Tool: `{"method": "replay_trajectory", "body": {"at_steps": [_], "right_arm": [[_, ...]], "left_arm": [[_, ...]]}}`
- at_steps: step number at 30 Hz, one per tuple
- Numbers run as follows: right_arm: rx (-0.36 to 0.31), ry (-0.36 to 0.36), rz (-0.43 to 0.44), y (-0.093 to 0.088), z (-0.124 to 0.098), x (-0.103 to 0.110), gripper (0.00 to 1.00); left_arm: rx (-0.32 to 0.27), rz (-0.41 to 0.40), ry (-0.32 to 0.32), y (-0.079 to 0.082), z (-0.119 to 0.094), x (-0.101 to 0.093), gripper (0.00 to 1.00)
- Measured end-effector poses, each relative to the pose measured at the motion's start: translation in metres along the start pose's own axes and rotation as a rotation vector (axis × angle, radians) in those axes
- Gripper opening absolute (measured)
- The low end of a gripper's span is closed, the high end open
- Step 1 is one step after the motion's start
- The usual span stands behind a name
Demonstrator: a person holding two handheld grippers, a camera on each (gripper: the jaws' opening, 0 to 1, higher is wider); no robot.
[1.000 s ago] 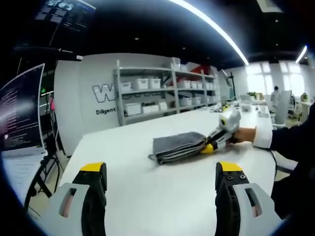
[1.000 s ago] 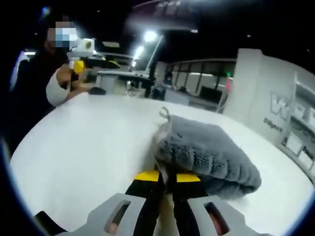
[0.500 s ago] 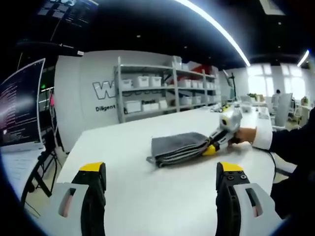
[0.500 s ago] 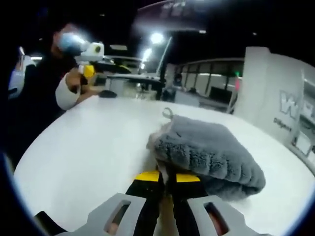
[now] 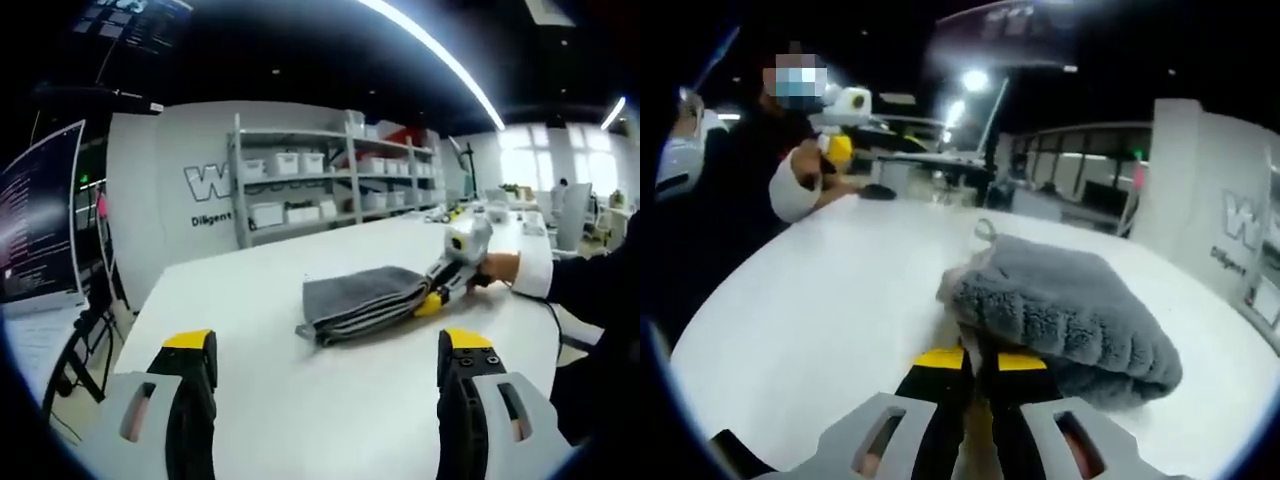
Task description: Open the folded towel by lifting each exposed corner and separating the folded layers until the towel lies flat within the target outline without major curled edges
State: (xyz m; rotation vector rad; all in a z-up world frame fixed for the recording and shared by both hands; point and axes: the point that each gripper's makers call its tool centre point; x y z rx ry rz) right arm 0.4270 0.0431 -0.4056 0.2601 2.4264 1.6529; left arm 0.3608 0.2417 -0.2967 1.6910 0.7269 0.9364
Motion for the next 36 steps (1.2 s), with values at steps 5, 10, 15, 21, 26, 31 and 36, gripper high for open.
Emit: {"method": "replay_trajectory", "body": {"at_steps": [5, 10, 15, 21, 26, 31, 36], "right_arm": [[-0.003, 0.019, -0.003, 0.001, 0.001, 0.003, 0.02], [-0.004, 0.039, -0.011, 0.001, 0.001, 0.006, 0.02], [-0.005, 0.059, -0.017, 0.001, 0.001, 0.010, 0.02], [-0.005, 0.090, -0.026, 0.001, 0.001, 0.015, 0.02], [-0.007, 0.115, -0.032, 0.002, 0.002, 0.021, 0.02], [-0.008, 0.134, -0.050, 0.002, 0.002, 0.026, 0.02], [-0.010, 0.149, -0.052, 0.002, 0.002, 0.030, 0.02]], "left_arm": [[0.005, -0.001, -0.005, -0.002, 0.001, -0.001, 0.89], [0.009, 0.008, -0.005, -0.002, 0.001, -0.001, 0.89], [0.011, 0.018, -0.008, -0.003, 0.002, -0.002, 0.88], [0.012, 0.017, -0.009, -0.004, 0.002, -0.002, 0.88], [0.018, 0.023, -0.012, -0.006, 0.002, -0.003, 0.88], [0.023, 0.030, -0.012, -0.008, 0.003, -0.003, 0.88], [0.019, 0.027, -0.008, -0.007, 0.001, -0.002, 0.88]]}}
Point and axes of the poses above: the point that each gripper's makers call its tool centre point, and the gripper's own axes: z roughly forward along the fingers, x roughly to its left, y roughly out of its top, and after that the axes turned 8 degrees about z, right-handed
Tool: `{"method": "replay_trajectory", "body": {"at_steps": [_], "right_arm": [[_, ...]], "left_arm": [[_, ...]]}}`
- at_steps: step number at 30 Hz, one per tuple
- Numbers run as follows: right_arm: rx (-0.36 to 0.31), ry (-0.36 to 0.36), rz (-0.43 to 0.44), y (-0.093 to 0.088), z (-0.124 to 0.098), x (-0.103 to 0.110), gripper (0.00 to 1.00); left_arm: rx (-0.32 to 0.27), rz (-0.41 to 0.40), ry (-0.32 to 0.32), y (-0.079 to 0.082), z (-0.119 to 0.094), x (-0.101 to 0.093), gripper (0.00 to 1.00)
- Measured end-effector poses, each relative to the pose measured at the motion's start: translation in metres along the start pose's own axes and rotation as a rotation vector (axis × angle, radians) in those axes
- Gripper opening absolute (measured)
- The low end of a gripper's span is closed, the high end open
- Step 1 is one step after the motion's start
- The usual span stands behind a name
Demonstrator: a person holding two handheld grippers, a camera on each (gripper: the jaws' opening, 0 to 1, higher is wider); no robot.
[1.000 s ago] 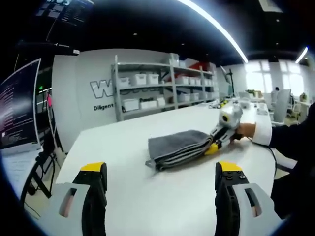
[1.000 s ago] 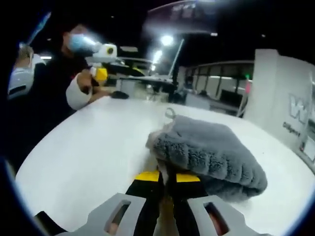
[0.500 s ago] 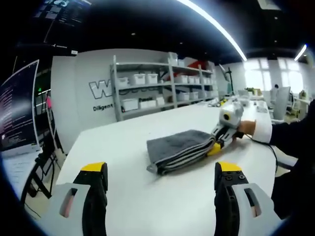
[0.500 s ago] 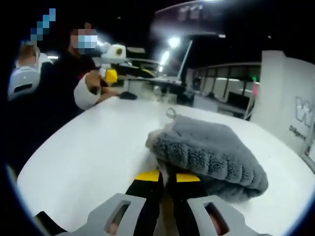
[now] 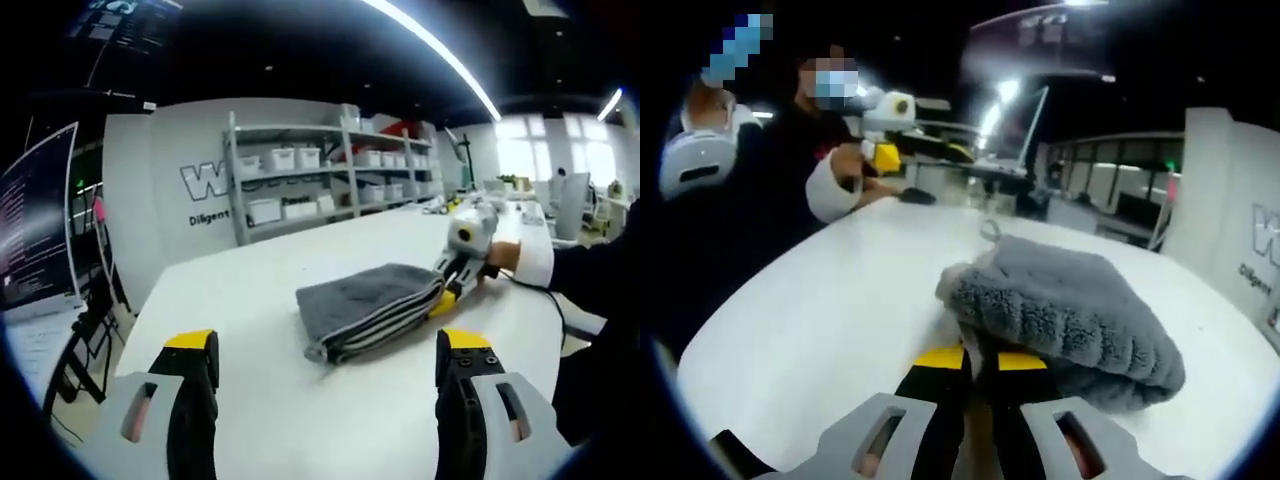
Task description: Open the folded towel by lifting each exposed corner and separating the folded layers until the towel lies flat within the target outline without major curled edges
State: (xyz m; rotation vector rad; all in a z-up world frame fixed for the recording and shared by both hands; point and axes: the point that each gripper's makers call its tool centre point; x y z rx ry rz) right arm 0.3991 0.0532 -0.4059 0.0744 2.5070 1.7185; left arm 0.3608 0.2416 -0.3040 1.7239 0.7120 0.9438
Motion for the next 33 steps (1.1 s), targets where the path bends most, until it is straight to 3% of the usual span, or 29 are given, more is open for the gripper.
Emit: {"method": "replay_trajectory", "body": {"at_steps": [24, 33], "right_arm": [[-0.003, 0.094, -0.009, 0.003, 0.003, 0.026, 0.02], [0.024, 0.091, -0.037, 0.005, -0.001, 0.031, 0.02]], "left_arm": [[0.024, 0.022, -0.024, -0.003, 0.004, -0.006, 0.88], [0.045, 0.028, -0.058, -0.007, 0.012, -0.017, 0.89]]}}
Point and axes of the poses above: the point that each gripper's makers call its tool centre point, and the gripper's own axes: z roughly forward along the fingers, x roughly to its left, y roughly out of its top, and after that the axes turned 8 degrees about z, right-handed
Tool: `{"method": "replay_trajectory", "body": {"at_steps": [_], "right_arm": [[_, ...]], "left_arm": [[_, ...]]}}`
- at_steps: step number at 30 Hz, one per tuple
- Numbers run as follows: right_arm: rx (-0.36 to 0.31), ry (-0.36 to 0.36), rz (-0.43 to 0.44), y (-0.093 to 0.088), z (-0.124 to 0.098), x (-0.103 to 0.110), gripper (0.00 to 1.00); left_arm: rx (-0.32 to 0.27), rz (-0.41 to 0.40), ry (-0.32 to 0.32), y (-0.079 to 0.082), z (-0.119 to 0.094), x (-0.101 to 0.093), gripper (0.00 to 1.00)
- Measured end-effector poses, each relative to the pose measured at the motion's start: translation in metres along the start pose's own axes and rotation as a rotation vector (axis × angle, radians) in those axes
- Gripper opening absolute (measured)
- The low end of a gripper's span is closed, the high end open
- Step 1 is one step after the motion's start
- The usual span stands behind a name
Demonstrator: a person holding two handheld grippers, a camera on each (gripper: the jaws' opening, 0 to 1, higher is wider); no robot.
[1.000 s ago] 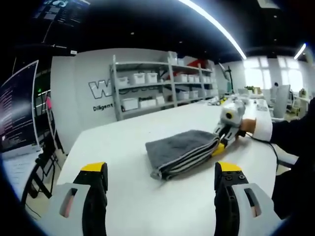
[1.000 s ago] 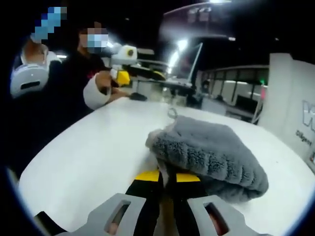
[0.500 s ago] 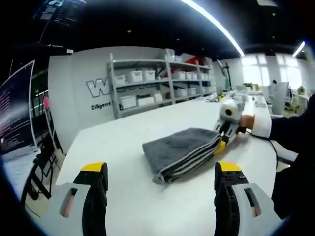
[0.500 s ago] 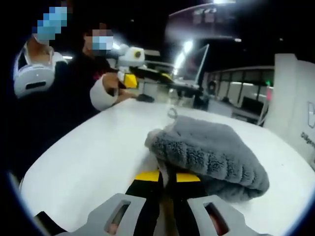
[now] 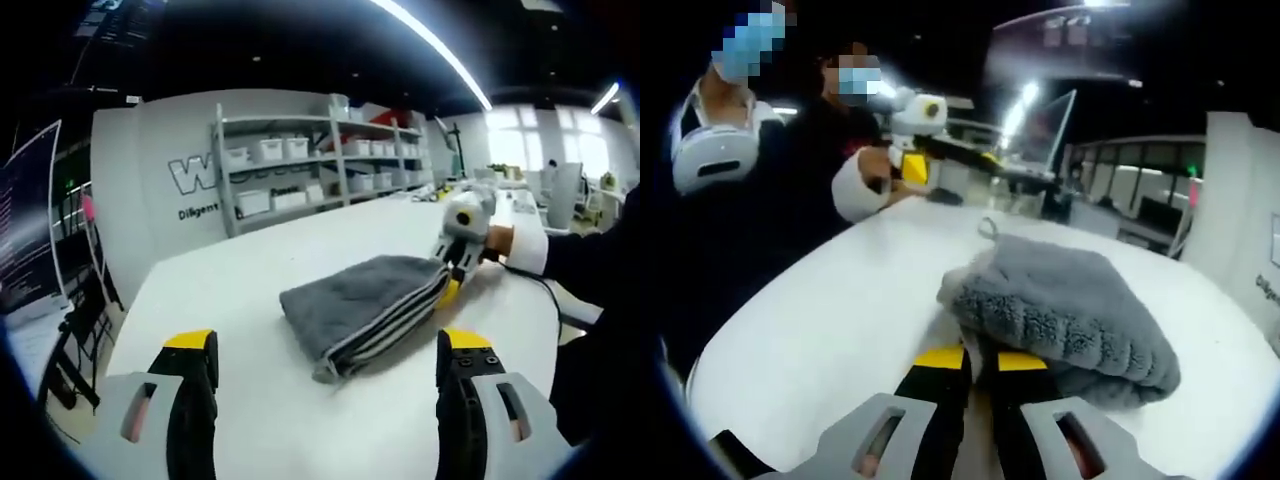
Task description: Open the folded towel by lifting each exposed corner and separating the folded layers until the towel lies flat within the target outline without major curled edges
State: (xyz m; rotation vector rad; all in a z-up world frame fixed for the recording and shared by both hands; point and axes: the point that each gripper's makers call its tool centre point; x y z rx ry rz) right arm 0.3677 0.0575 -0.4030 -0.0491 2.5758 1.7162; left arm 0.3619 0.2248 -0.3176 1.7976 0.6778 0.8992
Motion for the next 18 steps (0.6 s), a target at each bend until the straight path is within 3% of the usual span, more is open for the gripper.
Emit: {"method": "replay_trajectory", "body": {"at_steps": [6, 18], "right_arm": [[0.007, 0.015, 0.019, 0.003, -0.004, 0.007, 0.03], [0.030, 0.019, -0.018, 0.010, -0.020, 0.013, 0.04]], "left_arm": [[0.015, 0.018, -0.024, -0.003, 0.004, -0.010, 0.89], [0.002, 0.007, -0.017, -0.004, 0.008, -0.009, 0.88]]}}
Point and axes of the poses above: the point that each gripper's makers call its tool centre point, and the gripper's own axes: z roughly forward along the fingers, x roughly to its left, y roughly out of its top, and after that the axes turned 8 degrees about z, right-handed
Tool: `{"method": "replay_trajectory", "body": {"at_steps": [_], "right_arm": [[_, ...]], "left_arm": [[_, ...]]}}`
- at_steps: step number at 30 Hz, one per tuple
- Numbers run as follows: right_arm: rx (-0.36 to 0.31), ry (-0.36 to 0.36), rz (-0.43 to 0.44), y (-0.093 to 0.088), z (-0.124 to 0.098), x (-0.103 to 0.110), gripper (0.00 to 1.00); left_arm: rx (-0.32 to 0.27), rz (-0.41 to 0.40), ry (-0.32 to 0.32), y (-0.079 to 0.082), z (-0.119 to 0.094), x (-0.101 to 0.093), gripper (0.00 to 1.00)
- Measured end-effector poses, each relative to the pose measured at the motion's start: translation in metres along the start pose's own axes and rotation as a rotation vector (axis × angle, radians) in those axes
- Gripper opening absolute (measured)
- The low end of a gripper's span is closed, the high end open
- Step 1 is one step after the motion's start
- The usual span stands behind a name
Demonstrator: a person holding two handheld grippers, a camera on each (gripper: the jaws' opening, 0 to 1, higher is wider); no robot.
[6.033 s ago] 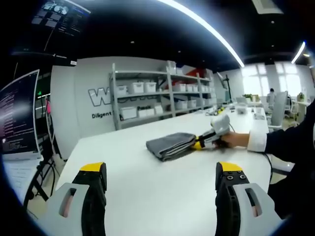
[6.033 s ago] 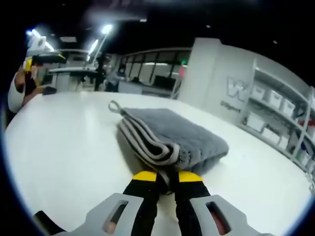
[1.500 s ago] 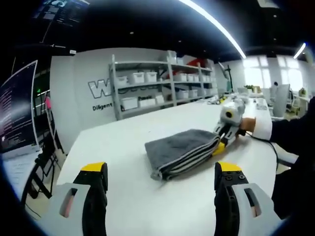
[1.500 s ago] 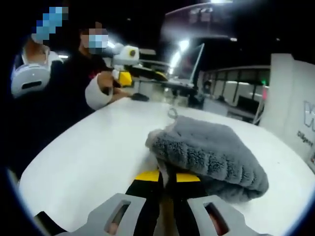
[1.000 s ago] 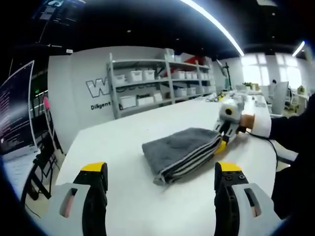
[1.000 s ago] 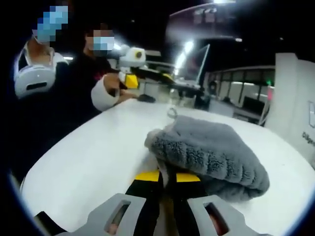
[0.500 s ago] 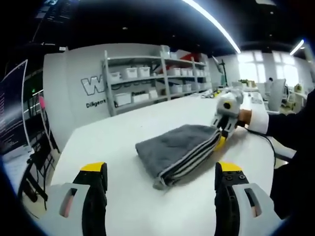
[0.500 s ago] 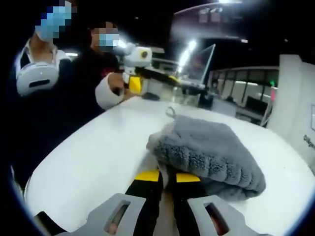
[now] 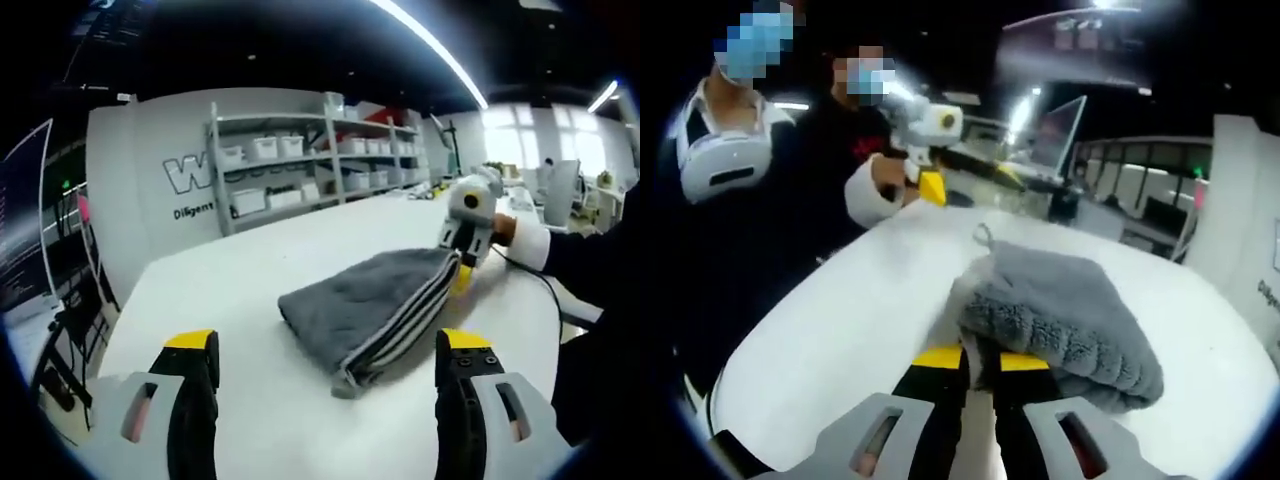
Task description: Open the folded towel by lifting each exposed corner and separating the folded layers until the towel lies flat within the target outline without major curled edges
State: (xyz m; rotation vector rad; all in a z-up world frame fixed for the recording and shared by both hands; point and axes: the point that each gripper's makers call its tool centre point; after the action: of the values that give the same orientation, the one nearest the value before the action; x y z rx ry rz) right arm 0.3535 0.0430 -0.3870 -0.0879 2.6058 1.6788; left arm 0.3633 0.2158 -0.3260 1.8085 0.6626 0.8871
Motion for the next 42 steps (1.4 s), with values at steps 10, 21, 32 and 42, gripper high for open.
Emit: {"method": "replay_trajectory", "body": {"at_steps": [10, 21, 32, 42], "right_arm": [[0.015, 0.037, -0.013, -0.005, -0.004, 0.005, 0.04], [0.024, 0.077, 0.053, -0.010, -0.011, 0.009, 0.05], [0.022, 0.096, 0.067, -0.011, -0.015, 0.011, 0.09], [-0.013, 0.100, 0.023, -0.005, -0.028, 0.014, 0.09]], "left_arm": [[0.024, 0.014, -0.043, -0.006, 0.012, -0.016, 0.88], [0.041, 0.015, -0.093, -0.015, 0.026, -0.031, 0.88], [0.029, 0.006, -0.126, -0.020, 0.031, -0.035, 0.80], [0.037, 0.005, -0.144, -0.024, 0.037, -0.041, 0.74]]}}
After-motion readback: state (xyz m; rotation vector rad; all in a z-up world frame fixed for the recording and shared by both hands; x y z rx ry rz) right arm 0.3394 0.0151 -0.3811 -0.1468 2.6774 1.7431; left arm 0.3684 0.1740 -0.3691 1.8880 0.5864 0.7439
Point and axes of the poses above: the point that each gripper's makers call its tool centre point, and the gripper's own axes: z roughly forward along the fingers, x roughly to its left, y roughly out of its top, and after that the axes turned 8 degrees about z, right-handed
